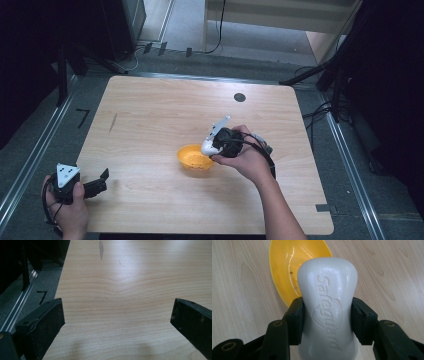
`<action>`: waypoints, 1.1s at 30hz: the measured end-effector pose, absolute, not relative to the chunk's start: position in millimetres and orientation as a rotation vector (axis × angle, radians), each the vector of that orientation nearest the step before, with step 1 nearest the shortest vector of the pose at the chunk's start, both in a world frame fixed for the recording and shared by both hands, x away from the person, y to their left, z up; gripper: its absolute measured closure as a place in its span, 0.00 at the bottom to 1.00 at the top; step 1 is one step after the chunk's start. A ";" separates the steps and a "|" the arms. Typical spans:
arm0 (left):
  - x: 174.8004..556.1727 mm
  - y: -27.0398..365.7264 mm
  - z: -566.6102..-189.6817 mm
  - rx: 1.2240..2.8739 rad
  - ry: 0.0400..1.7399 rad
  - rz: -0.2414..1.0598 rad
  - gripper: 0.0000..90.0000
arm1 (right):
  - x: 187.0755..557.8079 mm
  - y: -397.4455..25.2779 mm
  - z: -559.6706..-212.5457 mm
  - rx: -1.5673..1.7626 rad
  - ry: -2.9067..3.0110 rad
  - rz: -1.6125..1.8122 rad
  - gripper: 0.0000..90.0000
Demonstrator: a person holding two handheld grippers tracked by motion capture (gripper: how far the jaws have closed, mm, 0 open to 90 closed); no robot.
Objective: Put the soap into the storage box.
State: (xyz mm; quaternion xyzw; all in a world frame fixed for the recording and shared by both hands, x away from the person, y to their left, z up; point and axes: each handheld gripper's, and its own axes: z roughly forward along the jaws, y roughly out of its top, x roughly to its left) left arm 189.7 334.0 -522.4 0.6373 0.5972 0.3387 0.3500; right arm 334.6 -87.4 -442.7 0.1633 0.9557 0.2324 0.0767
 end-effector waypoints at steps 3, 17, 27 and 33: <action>189.8 334.0 -522.5 1.650 1.546 0.878 0.00 | 335.5 -84.0 -442.4 0.480 2.867 0.694 0.56; 189.4 334.7 -522.5 1.640 1.546 0.873 0.00 | 339.7 -64.0 -446.3 0.415 2.897 0.698 0.56; 189.5 334.6 -522.5 1.640 1.547 0.876 0.00 | 341.3 -51.8 -447.1 0.363 2.914 0.683 0.56; 189.3 334.7 -522.4 1.640 1.547 0.874 0.00 | 341.4 -46.5 -447.7 0.345 2.922 0.679 0.56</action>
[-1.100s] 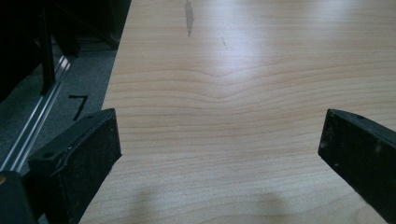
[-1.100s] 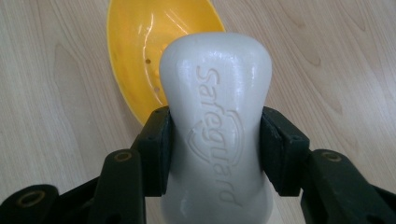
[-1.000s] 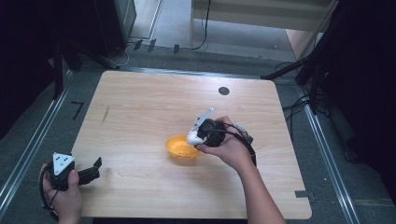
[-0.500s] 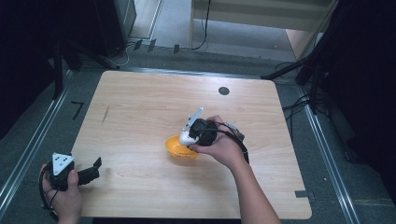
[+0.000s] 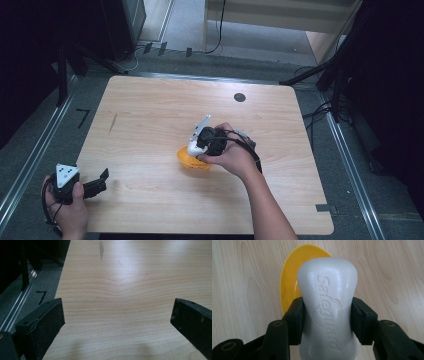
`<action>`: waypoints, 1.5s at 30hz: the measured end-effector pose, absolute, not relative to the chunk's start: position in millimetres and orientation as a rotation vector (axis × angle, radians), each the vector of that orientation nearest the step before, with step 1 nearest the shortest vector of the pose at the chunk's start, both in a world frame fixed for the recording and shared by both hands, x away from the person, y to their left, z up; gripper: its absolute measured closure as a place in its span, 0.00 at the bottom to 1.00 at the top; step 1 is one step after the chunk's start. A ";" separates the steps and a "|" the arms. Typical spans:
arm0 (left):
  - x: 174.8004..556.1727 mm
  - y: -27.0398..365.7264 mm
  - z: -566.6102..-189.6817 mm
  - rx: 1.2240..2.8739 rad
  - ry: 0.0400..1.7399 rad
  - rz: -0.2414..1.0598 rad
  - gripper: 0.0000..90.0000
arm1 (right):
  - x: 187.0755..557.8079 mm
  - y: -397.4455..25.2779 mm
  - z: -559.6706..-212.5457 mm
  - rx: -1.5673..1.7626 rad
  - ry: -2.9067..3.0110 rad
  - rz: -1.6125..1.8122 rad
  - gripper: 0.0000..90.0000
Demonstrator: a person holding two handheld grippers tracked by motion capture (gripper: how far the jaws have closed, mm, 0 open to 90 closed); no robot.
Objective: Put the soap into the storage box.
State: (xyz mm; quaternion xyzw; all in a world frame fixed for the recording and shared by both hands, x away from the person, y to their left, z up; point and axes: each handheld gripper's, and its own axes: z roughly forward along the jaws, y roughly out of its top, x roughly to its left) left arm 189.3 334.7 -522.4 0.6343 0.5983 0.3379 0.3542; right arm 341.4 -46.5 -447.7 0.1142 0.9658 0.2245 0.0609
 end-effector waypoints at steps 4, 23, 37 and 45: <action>189.3 334.9 -522.3 1.641 1.546 0.870 0.00 | 340.6 -41.1 -451.1 0.316 2.938 0.666 0.56; 189.4 334.7 -522.4 1.641 1.547 0.873 0.00 | 343.8 -36.0 -461.0 0.291 2.963 0.642 0.56; 189.4 334.6 -522.5 1.640 1.546 0.872 0.00 | 347.4 -55.7 -451.0 0.412 2.938 0.795 0.50; 189.4 334.1 -522.4 1.647 1.544 0.875 0.00 | 347.0 -76.2 -449.1 0.464 2.903 0.831 0.48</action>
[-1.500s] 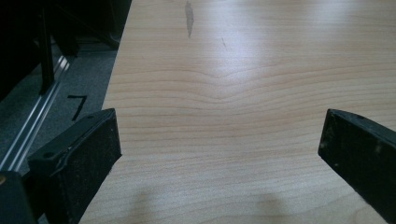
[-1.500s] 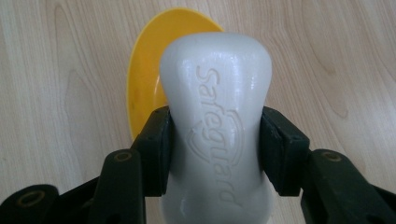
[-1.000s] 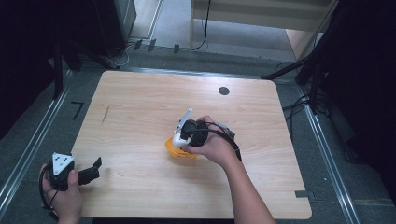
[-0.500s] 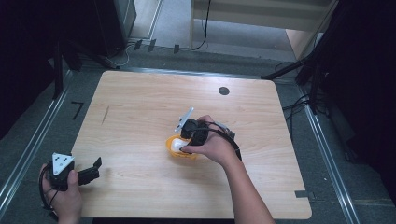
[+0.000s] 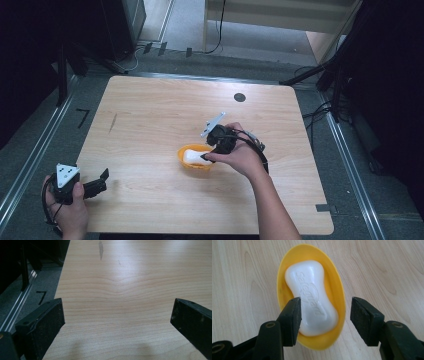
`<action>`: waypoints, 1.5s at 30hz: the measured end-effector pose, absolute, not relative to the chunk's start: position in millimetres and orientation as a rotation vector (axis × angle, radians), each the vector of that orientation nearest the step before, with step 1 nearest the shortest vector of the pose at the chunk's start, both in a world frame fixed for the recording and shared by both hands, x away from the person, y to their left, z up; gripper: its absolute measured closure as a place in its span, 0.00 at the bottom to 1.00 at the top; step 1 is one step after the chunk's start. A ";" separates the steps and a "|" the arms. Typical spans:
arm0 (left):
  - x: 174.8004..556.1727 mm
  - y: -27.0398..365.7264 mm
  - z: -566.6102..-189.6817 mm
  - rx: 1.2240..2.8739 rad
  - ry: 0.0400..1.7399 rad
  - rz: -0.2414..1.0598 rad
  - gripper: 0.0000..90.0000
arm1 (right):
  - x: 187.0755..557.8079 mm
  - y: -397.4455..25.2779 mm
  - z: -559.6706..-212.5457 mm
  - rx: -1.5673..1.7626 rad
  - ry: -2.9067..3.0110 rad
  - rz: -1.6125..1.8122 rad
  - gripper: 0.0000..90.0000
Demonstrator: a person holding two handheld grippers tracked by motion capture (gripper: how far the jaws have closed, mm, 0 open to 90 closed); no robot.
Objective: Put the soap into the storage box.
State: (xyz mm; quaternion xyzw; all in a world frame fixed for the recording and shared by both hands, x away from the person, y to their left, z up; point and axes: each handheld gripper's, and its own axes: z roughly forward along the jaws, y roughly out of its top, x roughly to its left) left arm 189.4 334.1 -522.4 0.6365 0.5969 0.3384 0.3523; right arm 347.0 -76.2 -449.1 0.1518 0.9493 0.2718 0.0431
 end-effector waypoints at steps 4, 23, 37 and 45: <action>189.4 333.8 -522.4 1.651 1.542 0.878 0.00 | 345.5 -87.2 -448.9 0.505 2.878 0.862 0.46; 189.4 334.1 -522.5 1.648 1.541 0.877 0.00 | 338.6 -129.2 -454.6 0.701 2.782 0.887 0.32; 189.2 333.5 -522.4 1.652 1.542 0.877 0.00 | 329.8 -172.1 -463.1 0.892 2.667 0.949 0.21; 189.2 333.8 -522.4 1.650 1.541 0.876 0.00 | 323.2 -190.5 -471.3 0.974 2.625 0.950 0.15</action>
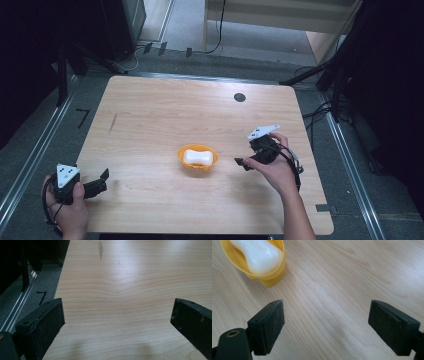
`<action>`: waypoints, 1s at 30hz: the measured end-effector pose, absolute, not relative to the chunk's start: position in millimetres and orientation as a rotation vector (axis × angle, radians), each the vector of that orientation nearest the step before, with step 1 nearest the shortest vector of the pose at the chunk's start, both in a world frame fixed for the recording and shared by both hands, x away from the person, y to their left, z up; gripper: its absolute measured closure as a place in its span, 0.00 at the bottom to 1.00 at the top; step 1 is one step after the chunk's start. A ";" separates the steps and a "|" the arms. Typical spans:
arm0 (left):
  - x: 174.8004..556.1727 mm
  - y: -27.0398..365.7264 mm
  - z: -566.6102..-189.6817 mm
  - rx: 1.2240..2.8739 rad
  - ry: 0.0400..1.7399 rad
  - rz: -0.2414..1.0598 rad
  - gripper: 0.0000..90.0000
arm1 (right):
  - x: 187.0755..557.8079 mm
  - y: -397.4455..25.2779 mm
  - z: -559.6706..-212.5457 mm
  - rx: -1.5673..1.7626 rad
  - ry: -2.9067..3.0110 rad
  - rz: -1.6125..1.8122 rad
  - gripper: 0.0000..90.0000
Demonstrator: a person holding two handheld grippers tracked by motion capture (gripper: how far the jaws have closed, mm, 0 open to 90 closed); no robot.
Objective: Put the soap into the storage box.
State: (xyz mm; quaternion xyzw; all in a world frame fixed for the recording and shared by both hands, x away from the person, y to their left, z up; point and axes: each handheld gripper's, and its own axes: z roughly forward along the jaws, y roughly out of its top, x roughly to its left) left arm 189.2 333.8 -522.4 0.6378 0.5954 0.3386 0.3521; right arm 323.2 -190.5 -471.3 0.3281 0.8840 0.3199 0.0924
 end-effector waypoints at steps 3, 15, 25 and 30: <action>189.3 333.7 -522.4 1.651 1.541 0.877 0.00 | 318.1 -201.7 -478.3 1.006 2.599 0.948 0.14; 189.2 333.4 -522.5 1.650 1.540 0.878 0.00 | 303.8 -234.6 -495.0 1.110 2.522 0.967 0.10; 189.2 333.5 -522.4 1.651 1.541 0.877 0.00 | 289.6 -260.5 -506.6 1.195 2.426 0.979 0.10; 189.2 333.5 -522.4 1.651 1.541 0.877 0.00 | 281.3 -274.4 -513.6 1.241 2.388 0.996 0.10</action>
